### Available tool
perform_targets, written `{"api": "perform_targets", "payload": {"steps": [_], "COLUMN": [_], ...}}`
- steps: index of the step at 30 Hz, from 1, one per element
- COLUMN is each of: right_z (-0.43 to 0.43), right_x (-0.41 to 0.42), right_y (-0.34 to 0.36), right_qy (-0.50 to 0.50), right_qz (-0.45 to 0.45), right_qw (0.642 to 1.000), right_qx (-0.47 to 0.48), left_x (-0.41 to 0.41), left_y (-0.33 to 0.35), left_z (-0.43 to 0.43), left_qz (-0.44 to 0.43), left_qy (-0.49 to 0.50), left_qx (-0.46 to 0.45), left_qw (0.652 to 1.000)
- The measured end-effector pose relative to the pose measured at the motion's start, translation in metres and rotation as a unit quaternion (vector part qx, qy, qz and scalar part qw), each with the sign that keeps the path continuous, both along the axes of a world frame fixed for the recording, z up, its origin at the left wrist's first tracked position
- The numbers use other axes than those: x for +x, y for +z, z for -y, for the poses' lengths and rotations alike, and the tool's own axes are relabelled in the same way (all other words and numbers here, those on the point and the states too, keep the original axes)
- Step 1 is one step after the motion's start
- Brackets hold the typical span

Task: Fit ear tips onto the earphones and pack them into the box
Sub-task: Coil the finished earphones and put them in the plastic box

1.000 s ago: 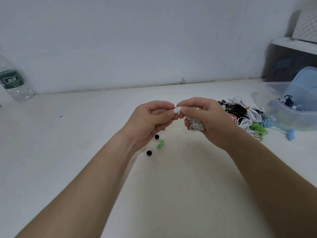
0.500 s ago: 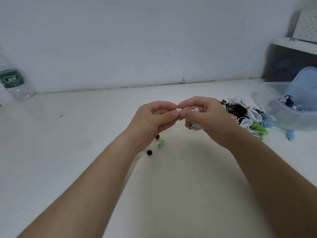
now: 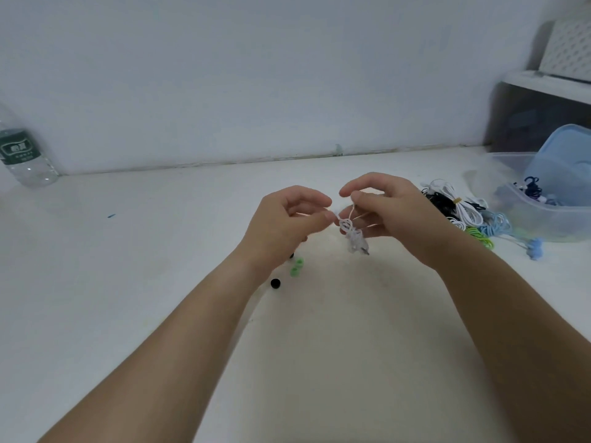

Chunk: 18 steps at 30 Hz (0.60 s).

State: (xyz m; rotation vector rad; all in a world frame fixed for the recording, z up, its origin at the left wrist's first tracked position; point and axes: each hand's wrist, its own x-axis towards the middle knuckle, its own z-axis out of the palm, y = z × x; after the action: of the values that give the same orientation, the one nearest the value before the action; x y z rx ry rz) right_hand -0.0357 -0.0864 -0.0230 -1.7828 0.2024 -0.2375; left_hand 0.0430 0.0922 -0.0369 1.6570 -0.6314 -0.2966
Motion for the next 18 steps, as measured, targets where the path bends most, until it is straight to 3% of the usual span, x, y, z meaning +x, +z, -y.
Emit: {"api": "perform_targets", "payload": {"steps": [4,10,13,18], "right_z": [0.006,0.014,0.009,0.002], "right_x": [-0.002,-0.002,0.001,0.007], "right_y": [-0.002,-0.005,-0.011,-0.022], "right_qy": [0.0,0.016,0.033,0.049], "right_qz": [0.026,-0.005,-0.018,0.026], "right_qw": [0.99,0.95,0.939,0.953], "right_qx": [-0.137,-0.312,-0.341,-0.297], "left_x": [-0.007,-0.013,-0.011,0.001], "left_y": [-0.01,-0.017,-0.017,-0.003], "left_z": [0.011,0.018,0.015,-0.001], "left_qz": [0.146,0.189,0.18,0.193], "left_qy": [-0.017,-0.043,-0.059,-0.05], "left_qx": [0.084,0.165,0.203,0.247], "left_qw": [0.986,0.967,0.961,0.948]}}
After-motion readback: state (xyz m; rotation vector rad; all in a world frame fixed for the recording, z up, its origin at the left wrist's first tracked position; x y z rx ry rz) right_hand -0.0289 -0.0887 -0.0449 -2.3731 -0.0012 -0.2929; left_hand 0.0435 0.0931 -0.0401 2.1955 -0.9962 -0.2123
